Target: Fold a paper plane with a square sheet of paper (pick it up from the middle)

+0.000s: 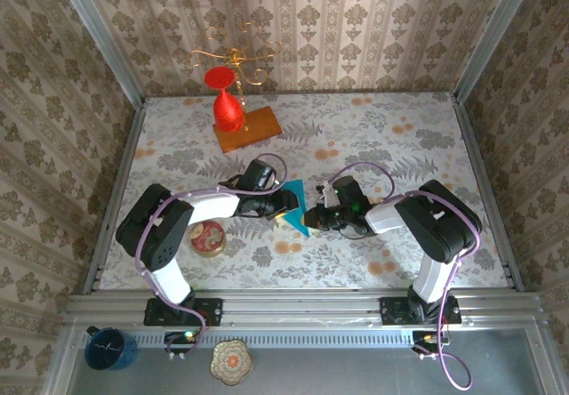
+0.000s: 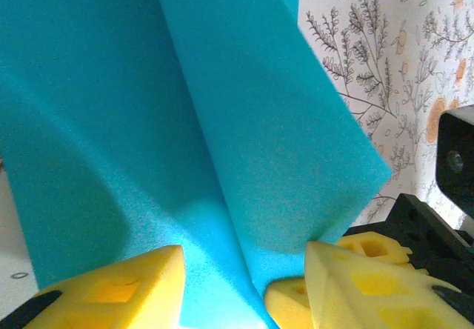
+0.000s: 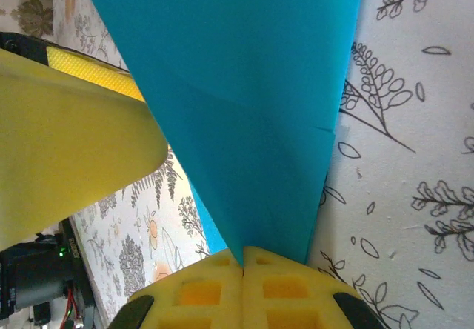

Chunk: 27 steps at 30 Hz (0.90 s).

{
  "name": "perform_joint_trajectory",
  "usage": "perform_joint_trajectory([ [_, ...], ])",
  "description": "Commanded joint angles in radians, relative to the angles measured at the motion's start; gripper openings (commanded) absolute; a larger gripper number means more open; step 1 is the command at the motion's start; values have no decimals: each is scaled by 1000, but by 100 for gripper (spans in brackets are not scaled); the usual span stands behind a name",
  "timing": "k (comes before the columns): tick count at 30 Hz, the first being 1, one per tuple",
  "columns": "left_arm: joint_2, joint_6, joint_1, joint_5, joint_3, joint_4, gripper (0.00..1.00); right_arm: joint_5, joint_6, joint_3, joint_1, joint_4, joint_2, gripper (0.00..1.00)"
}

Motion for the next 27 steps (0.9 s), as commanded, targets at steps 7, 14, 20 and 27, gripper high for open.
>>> perform_joint_trajectory([
  [7,46,42,-11,-29,58,-95,49,-4,20,-21,-8,12,32,0],
  [14,67,44,-22,-71,91,-163,51,7,17,-29,-9,5,25,1],
  [20,111,63,-42,-156,150,-331,52,28,19,-40,-9,-6,-16,11],
  [27,174,67,-57,-199,202,-444,52,80,16,-68,-9,-37,-95,23],
])
